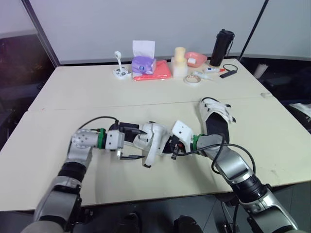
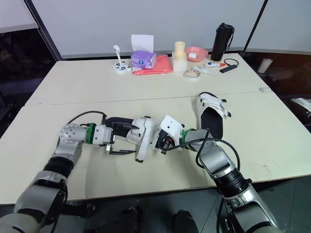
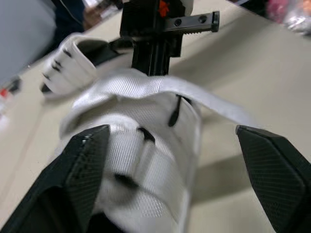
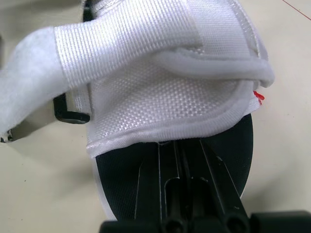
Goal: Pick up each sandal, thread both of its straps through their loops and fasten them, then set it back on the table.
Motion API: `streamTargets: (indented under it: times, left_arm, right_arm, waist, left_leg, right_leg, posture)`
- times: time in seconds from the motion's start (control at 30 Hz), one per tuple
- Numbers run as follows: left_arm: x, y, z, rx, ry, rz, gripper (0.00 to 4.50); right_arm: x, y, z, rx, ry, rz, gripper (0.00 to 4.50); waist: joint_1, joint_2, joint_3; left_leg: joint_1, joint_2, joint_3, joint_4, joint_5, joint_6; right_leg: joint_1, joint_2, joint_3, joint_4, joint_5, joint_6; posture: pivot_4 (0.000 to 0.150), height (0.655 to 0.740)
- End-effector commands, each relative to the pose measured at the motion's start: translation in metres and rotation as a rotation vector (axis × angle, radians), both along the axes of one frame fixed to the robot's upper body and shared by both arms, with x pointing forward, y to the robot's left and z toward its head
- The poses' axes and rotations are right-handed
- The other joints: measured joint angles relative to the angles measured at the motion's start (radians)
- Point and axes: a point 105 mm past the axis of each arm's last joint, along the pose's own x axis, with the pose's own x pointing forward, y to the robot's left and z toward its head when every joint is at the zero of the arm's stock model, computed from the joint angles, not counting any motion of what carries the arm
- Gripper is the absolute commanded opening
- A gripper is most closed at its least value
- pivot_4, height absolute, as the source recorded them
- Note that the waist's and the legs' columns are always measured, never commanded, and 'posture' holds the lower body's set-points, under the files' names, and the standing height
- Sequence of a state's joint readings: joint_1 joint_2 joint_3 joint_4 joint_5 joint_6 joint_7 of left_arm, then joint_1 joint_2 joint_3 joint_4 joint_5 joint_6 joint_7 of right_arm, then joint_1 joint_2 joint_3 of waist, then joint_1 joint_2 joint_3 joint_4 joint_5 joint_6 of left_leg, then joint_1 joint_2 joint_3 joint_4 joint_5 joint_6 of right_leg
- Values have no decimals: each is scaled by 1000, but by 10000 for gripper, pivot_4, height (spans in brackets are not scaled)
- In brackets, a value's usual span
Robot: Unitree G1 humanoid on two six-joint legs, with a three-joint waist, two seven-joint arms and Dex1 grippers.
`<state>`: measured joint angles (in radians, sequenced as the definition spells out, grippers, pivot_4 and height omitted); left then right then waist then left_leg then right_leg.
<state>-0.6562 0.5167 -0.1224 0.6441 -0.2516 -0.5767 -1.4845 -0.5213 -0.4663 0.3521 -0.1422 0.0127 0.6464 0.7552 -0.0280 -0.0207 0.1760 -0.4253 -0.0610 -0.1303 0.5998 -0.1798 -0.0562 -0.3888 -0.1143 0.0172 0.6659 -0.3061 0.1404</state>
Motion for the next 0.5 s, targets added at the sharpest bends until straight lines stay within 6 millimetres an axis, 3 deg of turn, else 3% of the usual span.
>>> streamTargets:
  times: [0.03,0.17,0.5]
  left_arm:
    - [9,14,23,-67,89,88,44238]
    - [20,25,36,-116,226,184,44238]
    - [20,13,9,-74,414,195,44238]
  right_arm:
    - [-1,3,-1,-7,6,18,0]
    - [-1,3,-1,-7,4,17,0]
    - [0,1,-1,-6,3,10,0]
  waist:
    - [-2,0,0]
    - [-6,0,0]
    - [-13,0,0]
  left_leg:
    - [0,0,0,0,0,0]
    - [0,0,0,0,0,0]
    - [0,0,0,0,0,0]
  right_leg:
    - [0,0,0,0,0,0]
    - [0,0,0,0,0,0]
    - [0,0,0,0,0,0]
  posture:
    - [1500,7400]
    - [1500,7400]
    - [1500,7400]
